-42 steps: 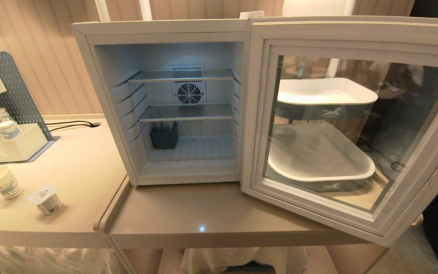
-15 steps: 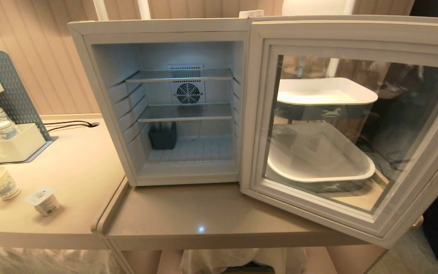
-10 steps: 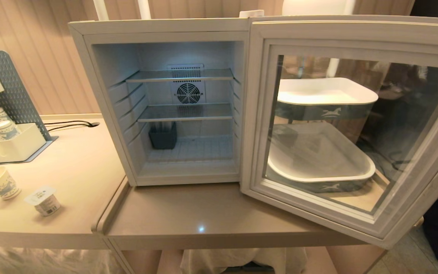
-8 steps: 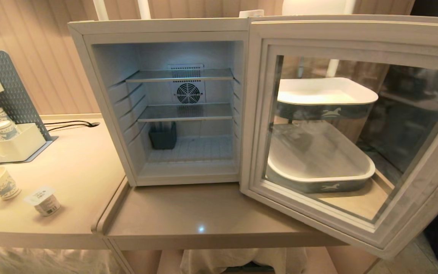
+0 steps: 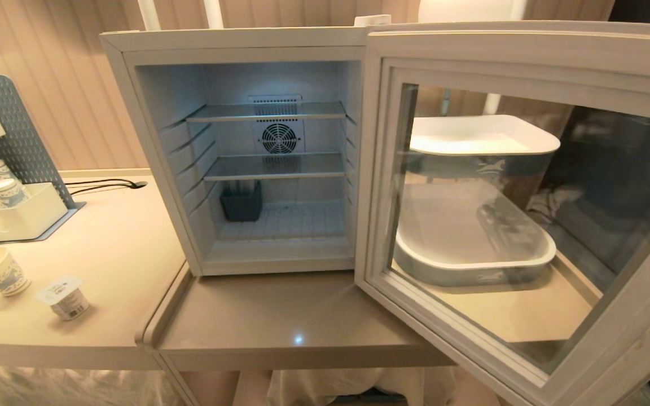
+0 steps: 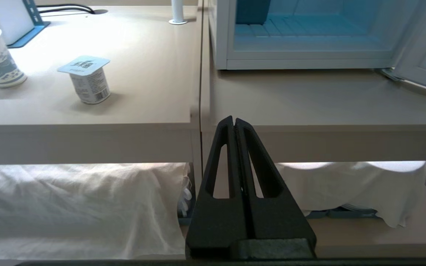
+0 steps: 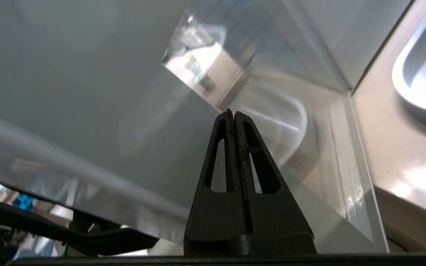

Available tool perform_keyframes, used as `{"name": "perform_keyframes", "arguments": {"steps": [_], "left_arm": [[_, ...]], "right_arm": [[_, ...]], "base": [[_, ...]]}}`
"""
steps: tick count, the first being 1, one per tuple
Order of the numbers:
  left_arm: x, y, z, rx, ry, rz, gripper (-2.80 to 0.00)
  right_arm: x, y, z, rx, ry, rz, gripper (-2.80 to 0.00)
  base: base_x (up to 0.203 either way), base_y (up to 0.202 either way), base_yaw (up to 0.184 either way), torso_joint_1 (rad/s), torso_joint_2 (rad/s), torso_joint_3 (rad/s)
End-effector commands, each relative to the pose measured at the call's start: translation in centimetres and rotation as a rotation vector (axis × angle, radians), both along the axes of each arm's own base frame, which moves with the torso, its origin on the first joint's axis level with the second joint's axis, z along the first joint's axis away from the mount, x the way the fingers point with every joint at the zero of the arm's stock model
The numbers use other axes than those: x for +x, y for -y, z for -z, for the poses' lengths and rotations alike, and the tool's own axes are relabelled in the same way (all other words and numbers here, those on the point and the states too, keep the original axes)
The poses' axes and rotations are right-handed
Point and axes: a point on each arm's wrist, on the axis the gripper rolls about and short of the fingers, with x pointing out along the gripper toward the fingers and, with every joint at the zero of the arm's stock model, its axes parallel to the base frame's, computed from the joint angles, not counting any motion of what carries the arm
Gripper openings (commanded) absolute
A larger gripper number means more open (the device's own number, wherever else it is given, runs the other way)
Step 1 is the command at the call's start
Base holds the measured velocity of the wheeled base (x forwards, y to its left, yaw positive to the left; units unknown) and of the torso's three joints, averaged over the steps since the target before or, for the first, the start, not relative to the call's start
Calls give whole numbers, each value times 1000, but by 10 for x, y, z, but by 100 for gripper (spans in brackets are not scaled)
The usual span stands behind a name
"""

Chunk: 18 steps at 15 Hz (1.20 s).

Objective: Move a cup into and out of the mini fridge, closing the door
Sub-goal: Close the freezer door

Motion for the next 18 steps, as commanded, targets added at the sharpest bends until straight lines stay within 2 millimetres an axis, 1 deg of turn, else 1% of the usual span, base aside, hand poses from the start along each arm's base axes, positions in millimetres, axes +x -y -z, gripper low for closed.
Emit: {"name": "perform_keyframes", "arguments": {"steps": [1, 3, 5, 7, 8, 9, 11, 13, 14, 15, 17, 18], "left_arm": [[0, 0, 0, -1, 0, 0, -280], [0, 0, 0, -1, 0, 0, -280], [0, 0, 0, -1, 0, 0, -280], [0, 0, 0, -1, -1, 0, -280], [0, 0, 0, -1, -1, 0, -280], [0, 0, 0, -1, -1, 0, -280], [0, 0, 0, -1, -1, 0, -280], [0, 0, 0, -1, -1, 0, -280], [0, 0, 0, -1, -1, 0, -280], [0, 0, 0, -1, 0, 0, -280], [0, 0, 0, -2, 0, 0, -280], [0, 0, 0, -2, 0, 0, -280]], "right_arm": [[-32, -36, -12, -69, 48, -64, -280], [-51, -58, -14, -114, 48, -133, -280], [-71, -74, -17, -145, 50, -212, -280], [-88, -82, -23, -153, 43, -256, -280], [-92, -84, -29, -153, 51, -263, -280], [-89, -85, -31, -152, 46, -272, -280], [-74, -91, -32, -146, -4, -315, -280], [-47, -100, -30, -161, -62, -314, -280], [-33, -108, -27, -184, -78, -303, -280], [-16, -118, -22, -213, -91, -283, -280], [16, -150, -10, -274, -79, -264, -280], [24, -168, -7, -287, -53, -266, -280]], "base": [[0, 0, 0, 0, 0, 0], [0, 0, 0, 0, 0, 0], [0, 0, 0, 0, 0, 0], [0, 0, 0, 0, 0, 0], [0, 0, 0, 0, 0, 0], [0, 0, 0, 0, 0, 0], [0, 0, 0, 0, 0, 0], [0, 0, 0, 0, 0, 0], [0, 0, 0, 0, 0, 0], [0, 0, 0, 0, 0, 0], [0, 0, 0, 0, 0, 0], [0, 0, 0, 0, 0, 0]]}}
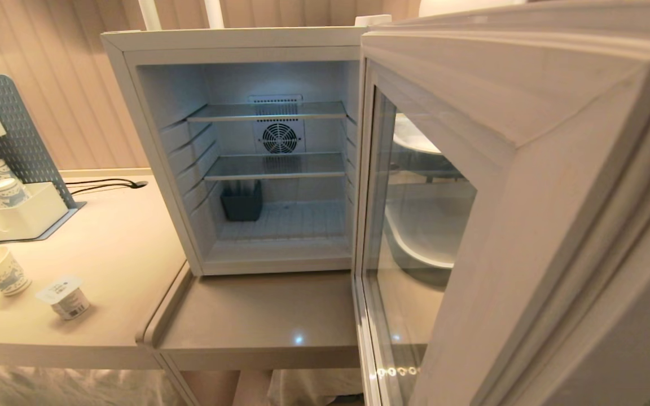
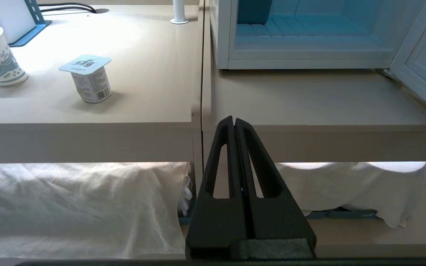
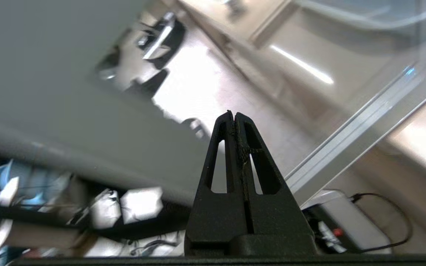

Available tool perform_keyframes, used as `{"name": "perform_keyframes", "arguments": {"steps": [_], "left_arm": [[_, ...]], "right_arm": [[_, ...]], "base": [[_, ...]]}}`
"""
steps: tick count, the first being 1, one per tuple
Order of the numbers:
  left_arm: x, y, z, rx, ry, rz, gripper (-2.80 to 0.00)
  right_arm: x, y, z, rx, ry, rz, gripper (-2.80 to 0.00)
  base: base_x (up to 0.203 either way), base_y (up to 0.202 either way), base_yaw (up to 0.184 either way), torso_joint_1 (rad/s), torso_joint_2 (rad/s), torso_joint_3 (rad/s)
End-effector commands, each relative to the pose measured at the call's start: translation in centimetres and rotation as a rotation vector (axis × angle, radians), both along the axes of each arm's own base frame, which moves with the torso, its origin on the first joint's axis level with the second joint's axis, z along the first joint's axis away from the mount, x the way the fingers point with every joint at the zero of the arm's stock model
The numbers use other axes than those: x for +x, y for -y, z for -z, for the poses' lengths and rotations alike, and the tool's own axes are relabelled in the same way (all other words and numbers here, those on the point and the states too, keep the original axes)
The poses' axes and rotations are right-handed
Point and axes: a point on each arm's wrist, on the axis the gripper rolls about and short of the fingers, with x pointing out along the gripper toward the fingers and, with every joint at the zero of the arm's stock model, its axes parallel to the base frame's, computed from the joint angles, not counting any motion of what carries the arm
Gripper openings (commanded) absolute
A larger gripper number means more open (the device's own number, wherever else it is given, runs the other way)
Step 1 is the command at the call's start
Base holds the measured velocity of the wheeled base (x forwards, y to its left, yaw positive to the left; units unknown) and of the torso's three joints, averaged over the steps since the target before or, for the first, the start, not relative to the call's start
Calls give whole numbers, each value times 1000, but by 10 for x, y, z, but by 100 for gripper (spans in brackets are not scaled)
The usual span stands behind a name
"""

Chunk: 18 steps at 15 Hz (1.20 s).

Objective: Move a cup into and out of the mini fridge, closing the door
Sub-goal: Close the freezer door

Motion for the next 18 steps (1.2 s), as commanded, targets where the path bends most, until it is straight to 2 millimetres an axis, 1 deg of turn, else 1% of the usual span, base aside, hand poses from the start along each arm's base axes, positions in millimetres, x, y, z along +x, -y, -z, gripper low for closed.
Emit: {"name": "perform_keyframes", "arguments": {"steps": [1, 3, 5, 10, 13, 18], "left_arm": [[0, 0, 0, -1, 1, 0, -280], [0, 0, 0, 1, 1, 0, -280], [0, 0, 0, 0, 0, 0, -280], [0, 0, 0, -1, 1, 0, -280], [0, 0, 0, -1, 1, 0, -280], [0, 0, 0, -2, 1, 0, -280]], "right_arm": [[37, -47, 20, -48, -12, -14, -280], [48, -70, 23, -40, -14, -10, -280], [53, -88, 28, -61, -24, 5, -280], [67, -116, 29, -97, -13, 70, -280], [80, -134, 21, -102, 25, 140, -280], [122, -182, -2, -121, 104, 331, -280]], "base": [[0, 0, 0, 0, 0, 0], [0, 0, 0, 0, 0, 0], [0, 0, 0, 0, 0, 0], [0, 0, 0, 0, 0, 0], [0, 0, 0, 0, 0, 0], [0, 0, 0, 0, 0, 0]]}}
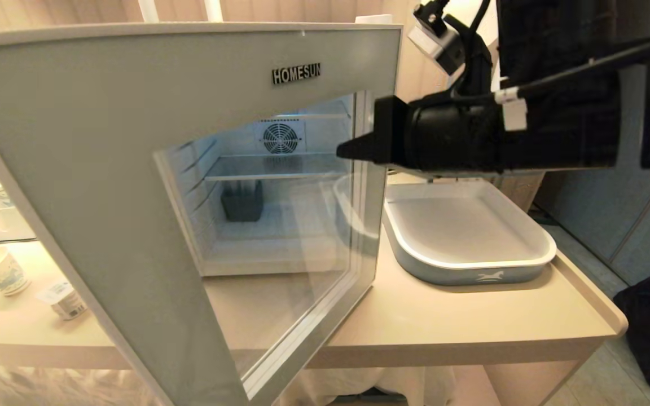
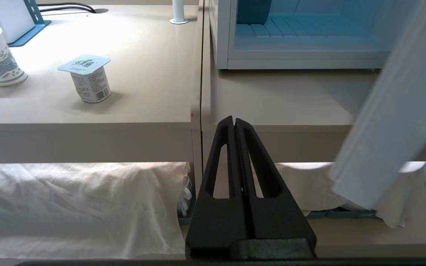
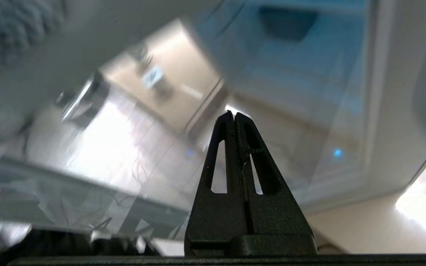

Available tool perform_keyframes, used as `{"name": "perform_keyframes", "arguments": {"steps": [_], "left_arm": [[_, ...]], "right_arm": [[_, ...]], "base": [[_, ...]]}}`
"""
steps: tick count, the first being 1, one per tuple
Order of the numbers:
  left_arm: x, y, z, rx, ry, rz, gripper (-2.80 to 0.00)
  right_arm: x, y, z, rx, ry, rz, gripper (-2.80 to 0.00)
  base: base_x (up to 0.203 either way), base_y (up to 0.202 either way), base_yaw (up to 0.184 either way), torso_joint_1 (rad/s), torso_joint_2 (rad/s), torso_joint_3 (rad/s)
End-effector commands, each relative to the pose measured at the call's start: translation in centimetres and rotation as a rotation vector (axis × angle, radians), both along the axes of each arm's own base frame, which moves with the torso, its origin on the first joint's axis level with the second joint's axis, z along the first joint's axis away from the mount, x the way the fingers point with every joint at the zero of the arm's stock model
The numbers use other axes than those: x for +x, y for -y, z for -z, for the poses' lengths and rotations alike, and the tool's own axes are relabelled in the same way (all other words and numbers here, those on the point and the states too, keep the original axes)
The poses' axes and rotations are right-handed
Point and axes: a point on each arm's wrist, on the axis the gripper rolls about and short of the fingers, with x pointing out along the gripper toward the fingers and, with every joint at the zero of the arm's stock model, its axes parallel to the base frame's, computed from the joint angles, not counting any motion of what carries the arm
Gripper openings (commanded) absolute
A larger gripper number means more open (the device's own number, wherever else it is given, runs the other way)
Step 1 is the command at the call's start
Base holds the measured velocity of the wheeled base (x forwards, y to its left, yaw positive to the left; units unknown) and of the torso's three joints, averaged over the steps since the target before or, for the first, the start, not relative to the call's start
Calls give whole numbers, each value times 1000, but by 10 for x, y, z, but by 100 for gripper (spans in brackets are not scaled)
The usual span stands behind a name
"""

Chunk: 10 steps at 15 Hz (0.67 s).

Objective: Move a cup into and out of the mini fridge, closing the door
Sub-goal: Close the freezer door

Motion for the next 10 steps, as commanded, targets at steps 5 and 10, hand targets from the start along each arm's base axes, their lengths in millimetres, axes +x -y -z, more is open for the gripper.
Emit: {"name": "perform_keyframes", "arguments": {"steps": [5, 10], "left_arm": [[0, 0, 0, -1, 1, 1, -280], [0, 0, 0, -1, -1, 1, -280]], "right_arm": [[65, -78, 71, -179, 5, 168, -280], [67, -88, 87, -240, 27, 219, -280]], "base": [[0, 0, 0, 0, 0, 0], [0, 0, 0, 0, 0, 0]]}}
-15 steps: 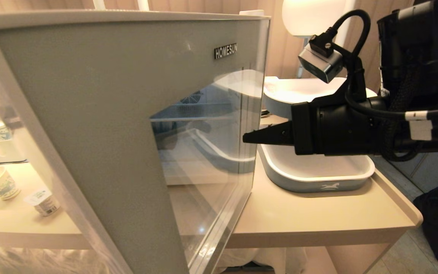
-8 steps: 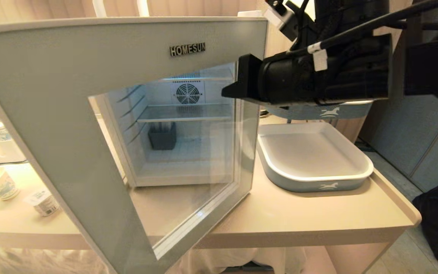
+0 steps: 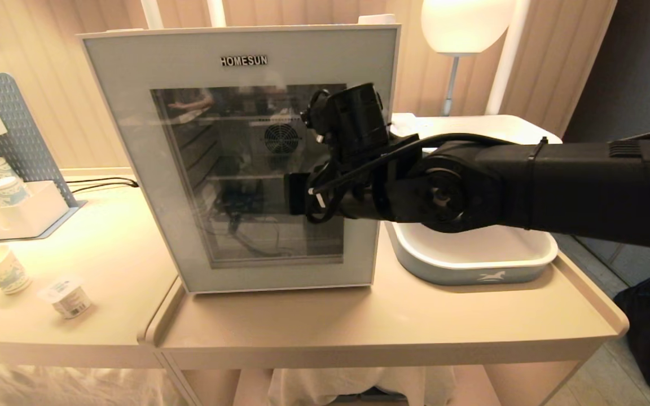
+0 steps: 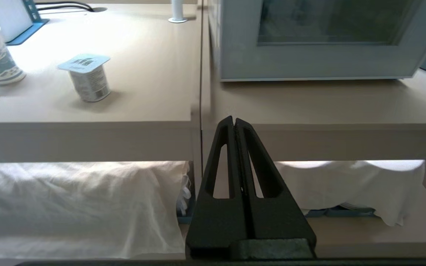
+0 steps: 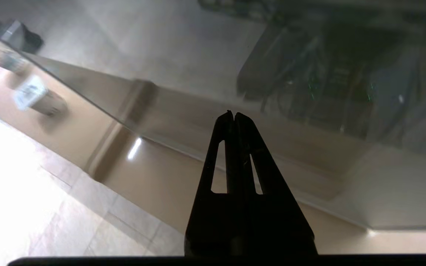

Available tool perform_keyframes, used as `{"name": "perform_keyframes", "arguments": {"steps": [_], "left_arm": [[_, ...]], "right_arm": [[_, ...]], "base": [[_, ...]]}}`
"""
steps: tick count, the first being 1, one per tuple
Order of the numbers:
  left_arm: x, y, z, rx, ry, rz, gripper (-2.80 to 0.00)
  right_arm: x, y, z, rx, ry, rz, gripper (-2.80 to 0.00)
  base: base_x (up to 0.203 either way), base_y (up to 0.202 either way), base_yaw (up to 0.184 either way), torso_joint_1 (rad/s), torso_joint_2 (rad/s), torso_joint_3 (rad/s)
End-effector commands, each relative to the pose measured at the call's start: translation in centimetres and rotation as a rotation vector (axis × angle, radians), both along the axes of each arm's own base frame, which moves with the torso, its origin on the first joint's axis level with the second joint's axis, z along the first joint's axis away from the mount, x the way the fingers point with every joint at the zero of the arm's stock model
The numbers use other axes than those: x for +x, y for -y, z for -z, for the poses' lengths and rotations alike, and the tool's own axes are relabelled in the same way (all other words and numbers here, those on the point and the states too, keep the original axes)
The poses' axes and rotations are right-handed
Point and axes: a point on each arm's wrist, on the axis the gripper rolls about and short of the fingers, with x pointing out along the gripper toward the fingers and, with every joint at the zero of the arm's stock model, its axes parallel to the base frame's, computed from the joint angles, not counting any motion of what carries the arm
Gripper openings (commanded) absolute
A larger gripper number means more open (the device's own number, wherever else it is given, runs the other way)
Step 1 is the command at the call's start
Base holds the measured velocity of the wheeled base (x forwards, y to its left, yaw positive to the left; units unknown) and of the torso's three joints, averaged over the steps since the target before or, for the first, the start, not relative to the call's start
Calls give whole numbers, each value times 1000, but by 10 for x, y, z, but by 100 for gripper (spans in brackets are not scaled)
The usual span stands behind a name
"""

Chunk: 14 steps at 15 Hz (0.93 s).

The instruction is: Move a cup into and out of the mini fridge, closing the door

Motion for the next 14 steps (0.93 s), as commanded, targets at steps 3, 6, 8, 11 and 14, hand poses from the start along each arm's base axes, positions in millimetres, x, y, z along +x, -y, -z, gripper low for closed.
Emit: {"name": "perform_keyframes", "arguments": {"steps": [3, 6, 8, 11, 14], "left_arm": [[0, 0, 0, -1, 1, -1, -280], [0, 0, 0, -1, 1, -1, -280], [0, 0, 0, -1, 1, -1, -280], [0, 0, 0, -1, 2, -1, -280], [0, 0, 0, -1, 1, -1, -280]], "right_arm": [[-18, 6, 4, -55, -38, 1, -280], [-50, 19, -3, -113, -21, 57, -280], [-77, 45, -26, -121, 37, 140, -280], [-116, 114, -66, -118, 159, 386, -280], [-138, 218, -99, -84, 264, 772, -280]], "base": [[0, 0, 0, 0, 0, 0], [0, 0, 0, 0, 0, 0], [0, 0, 0, 0, 0, 0], [0, 0, 0, 0, 0, 0], [0, 0, 0, 0, 0, 0]]}}
